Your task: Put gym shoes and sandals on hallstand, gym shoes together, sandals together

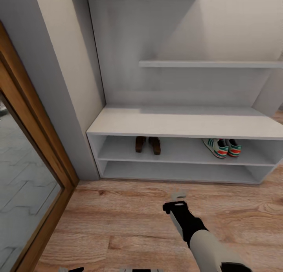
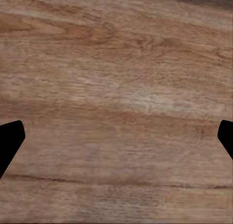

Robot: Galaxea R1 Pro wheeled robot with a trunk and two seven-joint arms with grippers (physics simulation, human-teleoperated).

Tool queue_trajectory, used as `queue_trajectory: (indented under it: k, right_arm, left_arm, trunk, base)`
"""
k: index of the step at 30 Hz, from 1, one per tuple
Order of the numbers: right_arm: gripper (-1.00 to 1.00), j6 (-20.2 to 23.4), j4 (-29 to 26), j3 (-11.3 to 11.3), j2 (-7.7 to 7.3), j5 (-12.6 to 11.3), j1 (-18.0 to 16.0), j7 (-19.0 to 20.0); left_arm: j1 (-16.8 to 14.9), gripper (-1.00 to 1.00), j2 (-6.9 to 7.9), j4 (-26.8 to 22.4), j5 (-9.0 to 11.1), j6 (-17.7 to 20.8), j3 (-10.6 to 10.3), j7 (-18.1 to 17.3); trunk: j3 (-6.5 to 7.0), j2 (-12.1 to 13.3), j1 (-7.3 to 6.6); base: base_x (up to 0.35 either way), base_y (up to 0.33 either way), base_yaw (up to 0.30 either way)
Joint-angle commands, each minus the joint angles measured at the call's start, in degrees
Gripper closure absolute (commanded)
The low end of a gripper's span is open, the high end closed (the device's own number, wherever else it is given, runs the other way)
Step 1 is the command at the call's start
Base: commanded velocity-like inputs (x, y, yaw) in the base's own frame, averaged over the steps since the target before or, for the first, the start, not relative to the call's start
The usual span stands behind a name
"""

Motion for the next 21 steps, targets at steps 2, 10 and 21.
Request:
queue_trajectory:
  k: [2,10,21]
  right_arm:
    - [-1.00,-3.46,3.41,-0.29,0.07,0.67,0.09,1.18]
    - [-1.00,-15.62,14.72,-0.01,-3.76,1.25,0.25,4.80]
    - [-1.00,-24.53,21.80,0.08,-9.98,3.15,1.36,7.71]
  left_arm:
    - [-0.06,-1.00,-0.03,-0.02,-0.57,-0.33,0.63,-0.25]
    - [-0.14,-1.00,0.06,-0.03,-0.60,-0.36,1.99,-0.20]
    - [-0.21,-1.00,0.27,-0.02,-0.67,-0.47,4.92,-0.10]
  trunk:
    - [0.41,0.01,-0.06]
    - [2.18,0.12,-0.27]
    - [4.19,4.19,-2.52]
  base:
    - [0.000,0.000,0.000]
    - [0.000,0.000,0.000]
    - [0.000,0.000,0.000]
